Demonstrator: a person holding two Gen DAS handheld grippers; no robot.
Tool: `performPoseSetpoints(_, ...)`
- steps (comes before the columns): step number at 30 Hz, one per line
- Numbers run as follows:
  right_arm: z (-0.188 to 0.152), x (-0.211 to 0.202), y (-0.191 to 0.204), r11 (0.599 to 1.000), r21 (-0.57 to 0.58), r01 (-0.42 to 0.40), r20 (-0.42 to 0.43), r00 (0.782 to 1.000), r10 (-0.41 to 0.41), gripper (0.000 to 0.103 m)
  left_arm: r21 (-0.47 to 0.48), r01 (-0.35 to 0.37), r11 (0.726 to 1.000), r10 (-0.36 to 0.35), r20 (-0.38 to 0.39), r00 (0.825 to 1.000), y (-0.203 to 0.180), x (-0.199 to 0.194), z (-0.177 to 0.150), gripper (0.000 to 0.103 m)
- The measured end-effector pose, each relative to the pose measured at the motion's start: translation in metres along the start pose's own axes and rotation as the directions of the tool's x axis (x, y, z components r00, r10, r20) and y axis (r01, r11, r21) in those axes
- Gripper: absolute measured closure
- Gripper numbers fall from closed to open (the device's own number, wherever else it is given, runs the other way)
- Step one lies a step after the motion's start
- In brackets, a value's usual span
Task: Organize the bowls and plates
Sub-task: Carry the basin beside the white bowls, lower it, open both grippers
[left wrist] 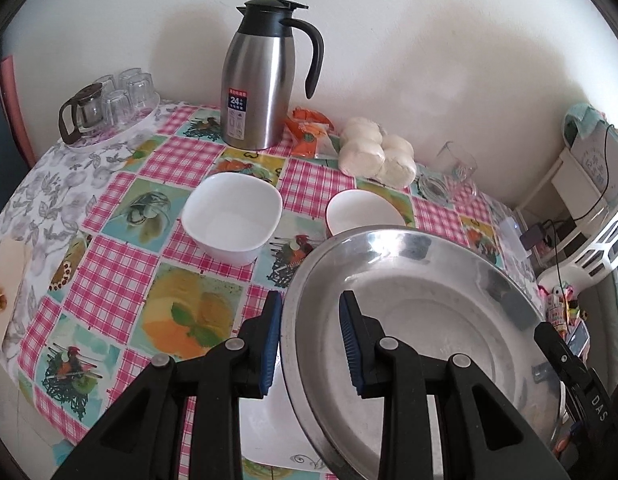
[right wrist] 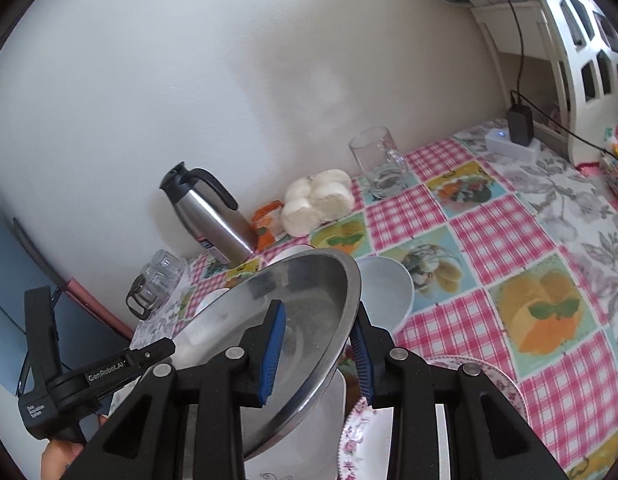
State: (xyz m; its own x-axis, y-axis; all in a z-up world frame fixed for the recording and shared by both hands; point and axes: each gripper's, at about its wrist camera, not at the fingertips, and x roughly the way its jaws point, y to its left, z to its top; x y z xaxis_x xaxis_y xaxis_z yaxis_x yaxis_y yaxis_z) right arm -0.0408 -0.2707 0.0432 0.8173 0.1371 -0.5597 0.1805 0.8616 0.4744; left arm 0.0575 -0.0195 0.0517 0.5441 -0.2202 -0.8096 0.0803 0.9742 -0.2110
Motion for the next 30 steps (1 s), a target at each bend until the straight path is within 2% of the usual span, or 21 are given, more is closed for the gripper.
performPoseSetpoints(8,-0.013,0.02,0.004,0.999,-0.039,0.036,-0.071,0.997,-0.039,0.068,-0.044,-0.012,0.999,0.009,-0.073,0.997,0.021,0.02,-0.01,0.072)
performPoseSetpoints(17,-0.037,0.049,0.017,0.986,-0.141,0.084,-0.183,0.977,-0.109,0.068,-0.1,-0.067,0.993,0.052,-0.146,0.988,0.044,0.036,-0.027,0.072)
performPoseSetpoints(21,-0.043,0.055,0.022,0.981,-0.171,0.092,-0.201,0.971,-0.126,0.069,-0.139,-0.054,0.989,0.027,-0.19,0.981,0.056,0.045,-0.034,0.072)
performPoseSetpoints(30,-0.057,0.069,0.021,0.972,-0.202,0.122,-0.261,0.95,-0.173,0.069,-0.149,-0.068,0.986,0.027,-0.26,0.965,0.06,0.059,-0.045,0.072)
